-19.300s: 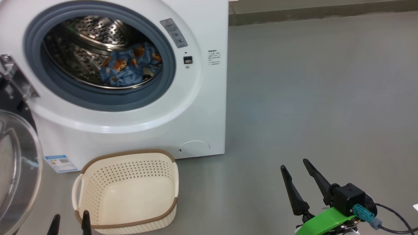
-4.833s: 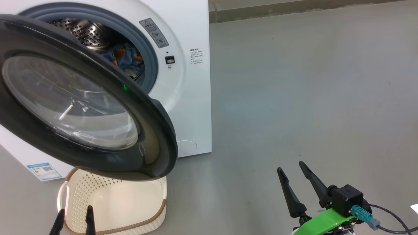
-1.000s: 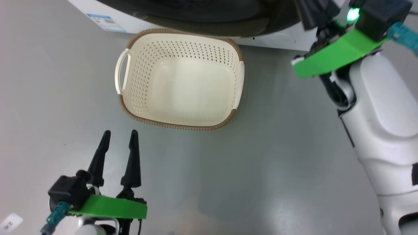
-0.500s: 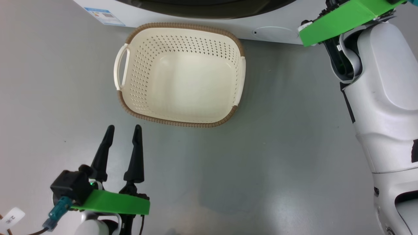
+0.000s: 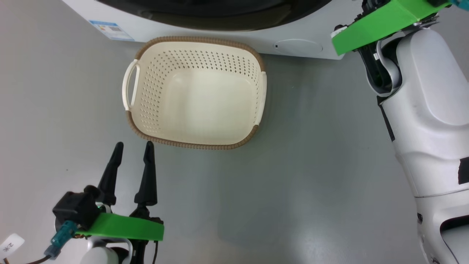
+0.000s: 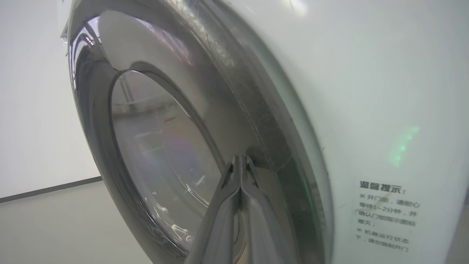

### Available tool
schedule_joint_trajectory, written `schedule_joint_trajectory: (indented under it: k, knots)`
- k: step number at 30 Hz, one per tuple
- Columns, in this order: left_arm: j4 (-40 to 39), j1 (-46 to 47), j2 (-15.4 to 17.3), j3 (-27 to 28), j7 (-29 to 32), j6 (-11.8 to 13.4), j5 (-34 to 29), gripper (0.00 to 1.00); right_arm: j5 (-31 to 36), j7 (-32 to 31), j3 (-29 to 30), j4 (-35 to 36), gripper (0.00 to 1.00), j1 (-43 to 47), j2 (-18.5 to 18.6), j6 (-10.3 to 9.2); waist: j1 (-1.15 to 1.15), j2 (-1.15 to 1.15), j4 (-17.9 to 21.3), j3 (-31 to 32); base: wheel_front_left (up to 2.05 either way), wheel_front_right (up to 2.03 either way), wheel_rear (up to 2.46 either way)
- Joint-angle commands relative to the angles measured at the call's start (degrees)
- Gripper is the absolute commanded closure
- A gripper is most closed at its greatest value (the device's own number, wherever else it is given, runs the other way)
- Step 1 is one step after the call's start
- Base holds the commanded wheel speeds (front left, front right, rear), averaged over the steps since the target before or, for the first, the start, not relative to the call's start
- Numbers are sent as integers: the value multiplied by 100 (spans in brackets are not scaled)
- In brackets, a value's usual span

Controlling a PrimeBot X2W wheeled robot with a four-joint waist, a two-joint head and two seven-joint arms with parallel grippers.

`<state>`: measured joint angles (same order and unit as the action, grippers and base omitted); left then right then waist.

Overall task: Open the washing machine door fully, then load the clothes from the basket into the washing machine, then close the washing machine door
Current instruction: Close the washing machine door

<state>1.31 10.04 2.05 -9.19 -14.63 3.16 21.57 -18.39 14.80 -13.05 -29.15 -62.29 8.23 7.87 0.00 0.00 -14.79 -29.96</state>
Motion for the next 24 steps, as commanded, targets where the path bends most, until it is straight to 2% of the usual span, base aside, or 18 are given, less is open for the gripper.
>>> schedule_joint_trajectory:
  k: [1, 18, 19, 21, 24]
  knots:
    - [-91, 62, 83, 221, -37, -31, -32, 0, -91, 20, -96, 176, 100, 91, -131, -38, 0, 0, 53, 76, 0, 0, 0]
    - [-64, -133, 83, 581, -37, -119, -173, 0, -339, 20, -689, 421, 100, 1283, -8, -38, 0, 0, 483, 765, 0, 0, 0]
    - [-63, -145, 83, 609, -37, -126, -184, 0, -347, 20, -690, 424, 97, 1353, -11, -38, 0, 0, 511, 809, 0, 0, 0]
    - [-60, -173, 83, 667, -37, -140, -208, 0, -357, 20, -697, 438, 75, 1494, -17, -38, 0, 0, 564, 895, 0, 0, 0]
    - [-54, -219, 83, 767, -37, -164, -245, 0, -359, 20, -704, 437, 54, 1716, -25, -38, 0, 0, 648, 1030, 0, 0, 0]
